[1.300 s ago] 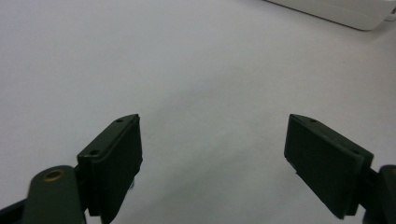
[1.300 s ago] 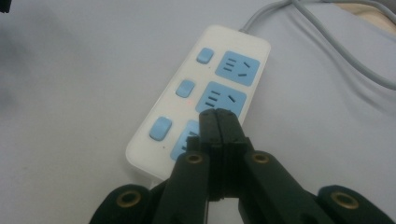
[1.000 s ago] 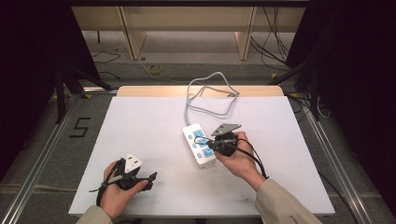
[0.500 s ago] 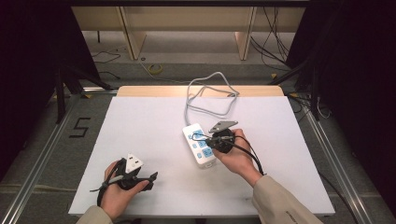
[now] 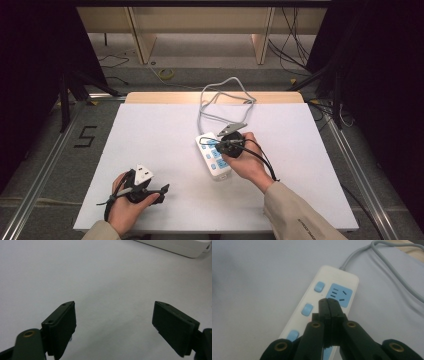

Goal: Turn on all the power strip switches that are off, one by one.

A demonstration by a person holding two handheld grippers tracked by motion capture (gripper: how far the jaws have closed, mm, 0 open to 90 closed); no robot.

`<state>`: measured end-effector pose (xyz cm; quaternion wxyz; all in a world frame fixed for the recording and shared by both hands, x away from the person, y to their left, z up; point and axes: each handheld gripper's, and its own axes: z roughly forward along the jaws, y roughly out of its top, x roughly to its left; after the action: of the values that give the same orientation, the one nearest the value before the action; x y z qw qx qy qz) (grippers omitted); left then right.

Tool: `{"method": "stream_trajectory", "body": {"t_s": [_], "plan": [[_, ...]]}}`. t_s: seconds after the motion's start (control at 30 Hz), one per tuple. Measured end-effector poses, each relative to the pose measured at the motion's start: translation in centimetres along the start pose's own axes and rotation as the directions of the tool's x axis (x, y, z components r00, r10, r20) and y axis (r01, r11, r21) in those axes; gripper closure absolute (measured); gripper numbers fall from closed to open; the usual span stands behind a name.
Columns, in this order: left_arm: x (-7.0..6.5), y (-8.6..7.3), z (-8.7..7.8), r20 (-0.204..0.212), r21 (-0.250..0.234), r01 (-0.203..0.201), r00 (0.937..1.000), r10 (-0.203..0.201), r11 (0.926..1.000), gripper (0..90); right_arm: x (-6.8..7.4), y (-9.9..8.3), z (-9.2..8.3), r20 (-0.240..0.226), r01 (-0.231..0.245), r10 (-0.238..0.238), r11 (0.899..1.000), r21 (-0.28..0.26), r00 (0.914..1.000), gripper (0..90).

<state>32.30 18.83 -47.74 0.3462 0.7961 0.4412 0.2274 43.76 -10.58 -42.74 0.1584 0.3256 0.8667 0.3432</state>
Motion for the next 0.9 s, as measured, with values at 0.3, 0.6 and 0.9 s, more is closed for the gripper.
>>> {"method": "stream_trajectory", "body": {"t_s": [0.3,0.6,0.9], "plan": [[0.0,0.0,0.1,-0.001,-0.005,0.006,1.0000,-0.006,1.0000,19.3,-0.1,1.2,0.7,-0.005,-0.001,0.001,1.000,0.010,1.0000,90.0],[0.0,0.0,0.0,-0.002,-0.002,0.001,1.0000,-0.001,1.0000,19.3,0.1,1.9,1.5,-0.010,0.000,0.000,1.000,0.022,0.9999,90.0],[0.0,0.0,0.0,-0.002,-0.003,0.001,1.0000,-0.001,1.0000,19.3,0.2,2.4,2.1,-0.015,0.000,0.000,1.000,0.029,0.9999,90.0]]}}
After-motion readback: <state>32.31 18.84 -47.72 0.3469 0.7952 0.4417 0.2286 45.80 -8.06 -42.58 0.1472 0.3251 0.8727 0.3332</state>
